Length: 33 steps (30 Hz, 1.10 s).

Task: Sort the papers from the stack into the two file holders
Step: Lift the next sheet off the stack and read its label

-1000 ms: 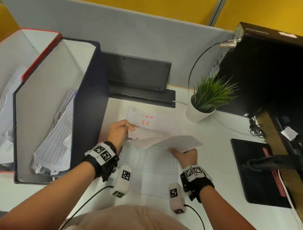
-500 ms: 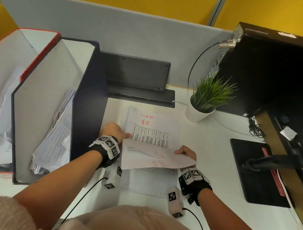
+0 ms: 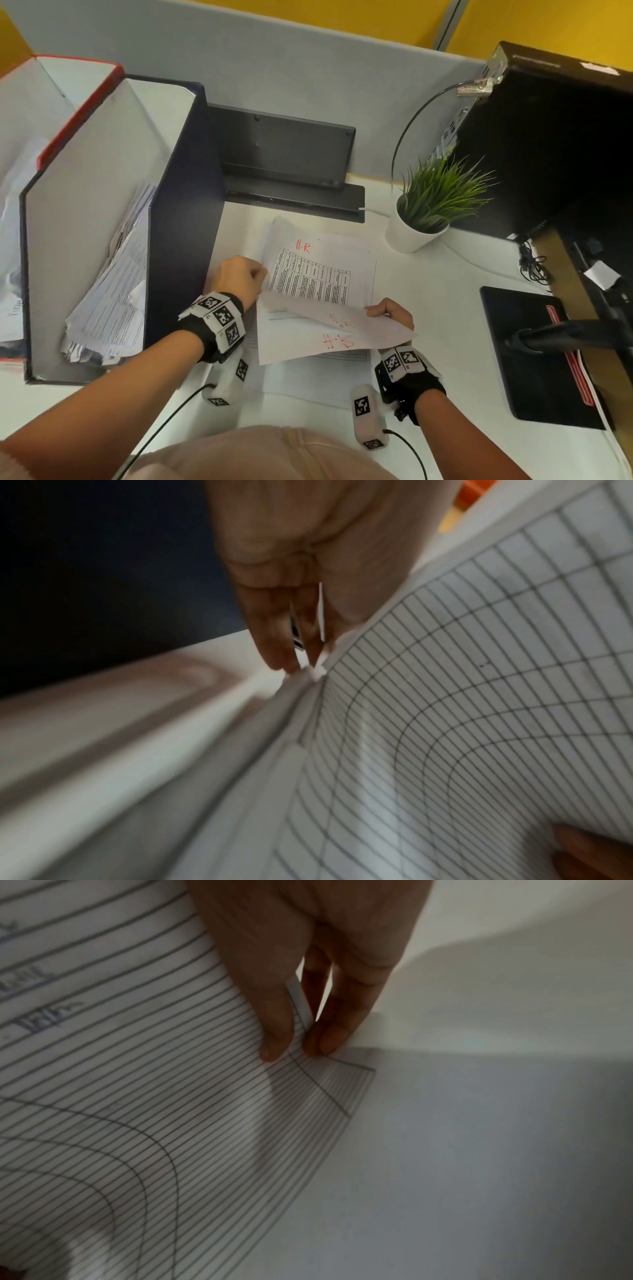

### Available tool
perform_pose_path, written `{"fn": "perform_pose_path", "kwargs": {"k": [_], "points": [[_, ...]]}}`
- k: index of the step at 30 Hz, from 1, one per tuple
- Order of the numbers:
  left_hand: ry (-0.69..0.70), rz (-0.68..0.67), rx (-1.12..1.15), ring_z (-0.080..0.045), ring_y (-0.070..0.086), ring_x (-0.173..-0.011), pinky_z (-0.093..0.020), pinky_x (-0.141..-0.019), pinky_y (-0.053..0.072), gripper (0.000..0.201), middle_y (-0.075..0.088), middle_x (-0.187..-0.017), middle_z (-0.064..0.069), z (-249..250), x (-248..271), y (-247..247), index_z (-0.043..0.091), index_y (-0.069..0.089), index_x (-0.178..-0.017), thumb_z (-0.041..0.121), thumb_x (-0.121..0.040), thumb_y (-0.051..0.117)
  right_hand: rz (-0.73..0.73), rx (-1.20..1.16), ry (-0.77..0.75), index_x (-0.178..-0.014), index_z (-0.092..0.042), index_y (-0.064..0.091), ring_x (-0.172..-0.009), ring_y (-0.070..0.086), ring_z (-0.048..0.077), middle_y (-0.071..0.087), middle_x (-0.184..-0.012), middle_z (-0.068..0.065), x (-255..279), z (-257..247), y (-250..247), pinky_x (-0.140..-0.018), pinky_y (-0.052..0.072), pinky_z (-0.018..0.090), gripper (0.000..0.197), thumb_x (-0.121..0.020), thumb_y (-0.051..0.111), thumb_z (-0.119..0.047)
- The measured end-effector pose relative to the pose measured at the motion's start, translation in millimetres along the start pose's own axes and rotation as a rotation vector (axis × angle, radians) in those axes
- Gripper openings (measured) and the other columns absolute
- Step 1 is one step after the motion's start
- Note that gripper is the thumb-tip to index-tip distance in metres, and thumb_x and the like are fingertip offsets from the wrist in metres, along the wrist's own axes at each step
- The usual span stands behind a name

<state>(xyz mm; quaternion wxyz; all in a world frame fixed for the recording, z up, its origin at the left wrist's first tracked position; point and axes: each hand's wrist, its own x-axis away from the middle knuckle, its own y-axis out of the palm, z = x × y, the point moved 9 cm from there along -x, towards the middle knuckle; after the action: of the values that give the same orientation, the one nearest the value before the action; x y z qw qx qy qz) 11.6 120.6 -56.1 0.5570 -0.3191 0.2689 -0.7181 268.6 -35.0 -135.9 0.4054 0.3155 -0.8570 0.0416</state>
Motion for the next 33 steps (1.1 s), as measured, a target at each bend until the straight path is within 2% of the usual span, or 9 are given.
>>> {"fn": "perform_pose_path", "kwargs": {"k": [3, 5, 9, 13, 17, 20, 22, 28, 33], "points": [[0.116, 0.132, 0.244, -0.019, 0.063, -0.079, -0.020, -0.069, 0.050, 0.019, 0.068, -0.094, -0.005, 12.1, 10.1, -13.7, 0.008, 0.070, -0.103, 0.007, -0.090, 0.056, -0.045, 0.139, -0.181, -0.045, -0.006, 0.043, -0.054, 0.045, 0.024, 0.050, -0.058, 0.007, -2.8, -13.0, 1.0, -0.053, 0.041, 0.026, 0.036, -0.073, 0.040, 0.017], [0.043, 0.119, 0.498, -0.015, 0.063, -0.082, -0.014, -0.066, 0.051, 0.018, 0.068, -0.092, 0.002, 6.7, 13.0, -12.6, 0.016, 0.068, -0.093, 0.005, -0.091, 0.054, -0.041, 0.425, -0.405, -0.048, -0.010, 0.043, -0.056, 0.044, 0.020, 0.049, -0.057, 0.003, 4.9, -28.8, 6.5, -0.053, 0.040, 0.024, 0.043, -0.077, 0.042, 0.021], [-0.098, 0.057, 0.670, -0.023, 0.060, -0.090, -0.035, -0.084, 0.050, 0.020, 0.065, -0.095, -0.010, -0.4, 13.5, -3.9, 0.014, 0.059, -0.080, 0.000, -0.091, 0.049, 0.007, 0.612, -0.630, -0.066, -0.014, 0.043, -0.055, 0.045, 0.010, 0.048, -0.060, -0.001, 20.9, -44.1, 15.5, -0.049, 0.041, 0.018, 0.040, -0.063, 0.070, 0.016], [-0.177, 0.006, 0.765, -0.019, 0.059, -0.074, -0.027, -0.064, 0.044, 0.034, 0.067, -0.080, -0.009, 2.9, 17.0, 1.7, 0.011, 0.057, -0.063, -0.007, -0.086, 0.040, -0.129, 0.477, -0.618, -0.106, -0.008, 0.052, -0.063, 0.061, -0.006, 0.060, -0.082, -0.005, 20.9, -43.3, 24.9, -0.056, 0.047, 0.004, 0.057, -0.060, 0.077, 0.016], [-0.320, -0.085, 0.838, -0.024, 0.059, -0.077, -0.029, -0.070, 0.045, 0.038, 0.068, -0.081, -0.013, 1.2, 15.8, 10.2, 0.008, 0.058, -0.049, -0.007, -0.077, 0.038, -0.068, 0.724, -0.597, -0.067, -0.012, 0.061, -0.065, 0.055, 0.010, 0.061, -0.071, 0.003, 18.6, -40.6, 22.9, -0.066, 0.047, 0.018, 0.019, -0.070, 0.077, -0.001], [-0.434, -0.079, 0.695, -0.023, 0.054, -0.074, -0.032, -0.077, 0.042, 0.032, 0.065, -0.082, -0.010, -11.6, 8.3, 10.8, 0.004, 0.064, -0.063, 0.010, -0.084, 0.040, -0.107, 0.347, -0.455, -0.040, -0.012, 0.052, -0.053, 0.041, 0.017, 0.049, -0.048, 0.000, 12.1, -29.9, 12.3, -0.052, 0.041, 0.017, 0.043, -0.069, 0.055, 0.018], [-0.444, -0.088, 0.458, -0.024, 0.050, -0.067, -0.030, -0.069, 0.040, 0.025, 0.058, -0.070, -0.008, -17.5, 1.8, 7.9, 0.002, 0.061, -0.072, 0.016, -0.087, 0.046, -0.111, 0.164, -0.337, -0.027, -0.016, 0.046, -0.051, 0.031, 0.016, 0.040, -0.036, -0.008, 5.9, -19.8, 8.8, -0.052, 0.030, 0.020, 0.037, -0.054, 0.050, 0.008], [-0.360, -0.258, -0.074, -0.025, 0.061, -0.074, -0.030, -0.070, 0.052, 0.034, 0.063, -0.081, -0.012, -16.7, -4.3, 13.4, 0.003, 0.062, -0.078, 0.035, -0.080, 0.069, -0.073, 0.088, -0.212, -0.023, -0.013, 0.038, -0.051, 0.031, 0.019, 0.035, -0.036, -0.004, -2.4, -9.2, 3.4, -0.046, 0.033, 0.016, 0.042, -0.057, 0.047, 0.010], [-0.256, -0.213, -0.138, -0.011, 0.052, -0.057, -0.019, -0.047, 0.039, 0.029, 0.058, -0.068, 0.000, -4.6, -9.2, 12.9, 0.010, 0.066, -0.073, 0.037, -0.075, 0.075, -0.110, 0.158, -0.287, -0.024, -0.014, 0.042, -0.052, 0.033, 0.020, 0.039, -0.045, 0.001, 3.4, -13.0, 8.7, -0.047, 0.033, 0.017, 0.026, -0.043, 0.045, 0.002]]}}
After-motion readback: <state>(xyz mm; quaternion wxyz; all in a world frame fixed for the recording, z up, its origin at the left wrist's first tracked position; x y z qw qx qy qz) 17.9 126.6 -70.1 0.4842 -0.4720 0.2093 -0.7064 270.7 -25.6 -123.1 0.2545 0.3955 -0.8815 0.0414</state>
